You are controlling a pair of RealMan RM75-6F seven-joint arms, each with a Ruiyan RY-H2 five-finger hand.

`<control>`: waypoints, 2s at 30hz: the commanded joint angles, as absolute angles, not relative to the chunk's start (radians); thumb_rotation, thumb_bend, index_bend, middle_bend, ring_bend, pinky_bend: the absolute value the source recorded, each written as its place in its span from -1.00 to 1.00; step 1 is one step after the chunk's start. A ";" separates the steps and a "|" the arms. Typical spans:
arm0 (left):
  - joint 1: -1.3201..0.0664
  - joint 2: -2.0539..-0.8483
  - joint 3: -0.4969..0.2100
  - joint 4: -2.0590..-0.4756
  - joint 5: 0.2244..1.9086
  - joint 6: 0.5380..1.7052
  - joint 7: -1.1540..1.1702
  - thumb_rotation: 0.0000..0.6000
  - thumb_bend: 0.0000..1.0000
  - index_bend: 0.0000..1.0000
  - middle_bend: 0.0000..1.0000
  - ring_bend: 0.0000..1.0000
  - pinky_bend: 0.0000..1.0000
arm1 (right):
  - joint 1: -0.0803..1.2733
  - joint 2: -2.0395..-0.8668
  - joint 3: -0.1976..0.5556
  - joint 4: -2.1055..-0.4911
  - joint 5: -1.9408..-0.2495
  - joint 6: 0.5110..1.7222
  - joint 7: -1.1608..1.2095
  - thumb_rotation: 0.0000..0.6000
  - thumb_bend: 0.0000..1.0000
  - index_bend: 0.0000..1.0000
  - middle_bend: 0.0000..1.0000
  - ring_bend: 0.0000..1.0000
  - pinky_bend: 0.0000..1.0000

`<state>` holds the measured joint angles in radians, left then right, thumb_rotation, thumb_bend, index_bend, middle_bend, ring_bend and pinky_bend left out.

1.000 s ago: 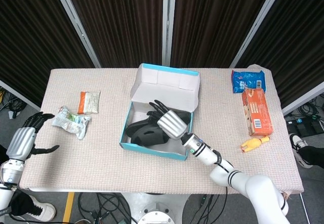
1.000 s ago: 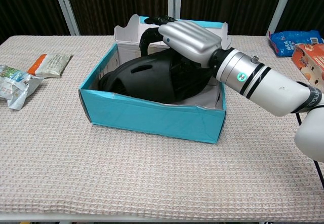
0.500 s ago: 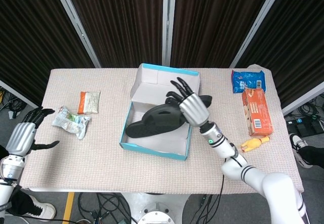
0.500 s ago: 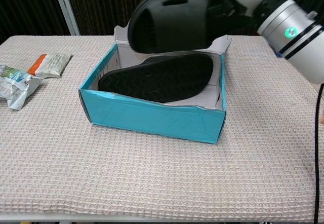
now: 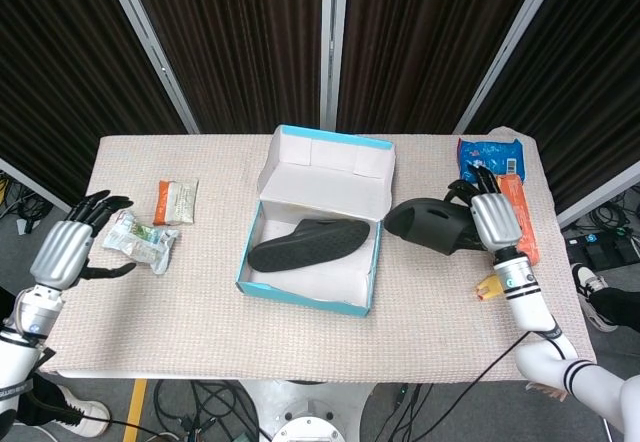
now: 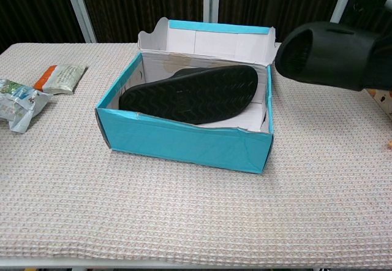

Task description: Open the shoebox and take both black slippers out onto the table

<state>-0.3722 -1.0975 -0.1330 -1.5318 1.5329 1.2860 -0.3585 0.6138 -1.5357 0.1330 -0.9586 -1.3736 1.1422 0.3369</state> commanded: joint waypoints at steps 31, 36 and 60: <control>-0.887 -1.359 -0.320 -1.751 1.004 0.873 0.136 1.00 -1.00 -0.55 -0.50 -0.57 -0.30 | 0.654 -1.139 0.253 -1.452 -1.183 1.021 -0.092 1.00 -1.00 -1.00 -1.00 -1.00 -1.00; -0.970 -1.448 -0.302 -1.701 0.875 0.862 0.263 1.00 -1.00 -0.55 -0.50 -0.57 -0.25 | 0.642 -1.144 0.246 -1.433 -1.196 1.028 -0.067 1.00 -1.00 -1.00 -1.00 -1.00 -1.00; -1.023 -1.681 -0.222 -1.519 0.585 1.050 0.539 1.00 -1.00 -0.52 -0.41 -0.43 -0.15 | 0.628 -1.186 0.231 -1.362 -1.228 1.019 -0.014 1.00 -1.00 -1.00 -1.00 -1.00 -1.00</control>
<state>-1.0265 -1.6747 -0.2229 -1.5203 0.5886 1.0447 0.5336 0.6275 -1.1855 0.2311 -1.3623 -1.2270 1.0198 -0.0136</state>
